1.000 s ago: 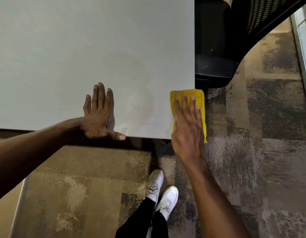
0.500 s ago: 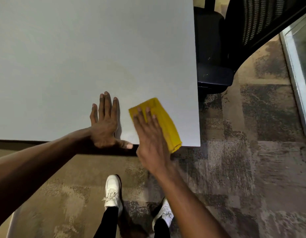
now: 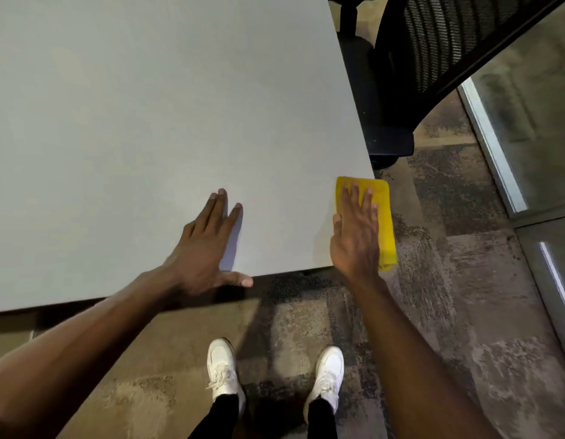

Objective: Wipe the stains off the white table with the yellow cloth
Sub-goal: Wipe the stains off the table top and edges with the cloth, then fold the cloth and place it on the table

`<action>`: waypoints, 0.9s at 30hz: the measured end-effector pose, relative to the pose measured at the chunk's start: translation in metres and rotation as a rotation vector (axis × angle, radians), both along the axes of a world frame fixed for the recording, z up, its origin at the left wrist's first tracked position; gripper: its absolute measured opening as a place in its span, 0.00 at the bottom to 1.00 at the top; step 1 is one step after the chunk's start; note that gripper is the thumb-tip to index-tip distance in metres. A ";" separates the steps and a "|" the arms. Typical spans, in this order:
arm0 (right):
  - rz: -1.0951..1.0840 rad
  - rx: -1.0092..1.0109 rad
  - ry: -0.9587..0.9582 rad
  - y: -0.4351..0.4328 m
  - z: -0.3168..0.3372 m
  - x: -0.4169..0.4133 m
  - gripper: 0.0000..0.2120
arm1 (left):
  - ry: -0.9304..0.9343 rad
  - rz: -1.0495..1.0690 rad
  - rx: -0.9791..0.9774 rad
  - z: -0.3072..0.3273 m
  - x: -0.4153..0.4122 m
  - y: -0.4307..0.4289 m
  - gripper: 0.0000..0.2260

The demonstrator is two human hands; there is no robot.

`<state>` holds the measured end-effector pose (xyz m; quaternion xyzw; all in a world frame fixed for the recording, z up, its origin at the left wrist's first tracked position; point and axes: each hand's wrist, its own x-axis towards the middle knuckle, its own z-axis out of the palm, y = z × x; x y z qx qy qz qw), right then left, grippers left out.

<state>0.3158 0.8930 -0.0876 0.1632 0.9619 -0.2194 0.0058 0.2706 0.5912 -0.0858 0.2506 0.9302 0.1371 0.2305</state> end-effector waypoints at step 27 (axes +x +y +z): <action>0.166 -0.694 0.024 -0.170 0.106 0.107 0.19 | -0.144 -0.075 0.164 0.125 0.036 -0.070 0.44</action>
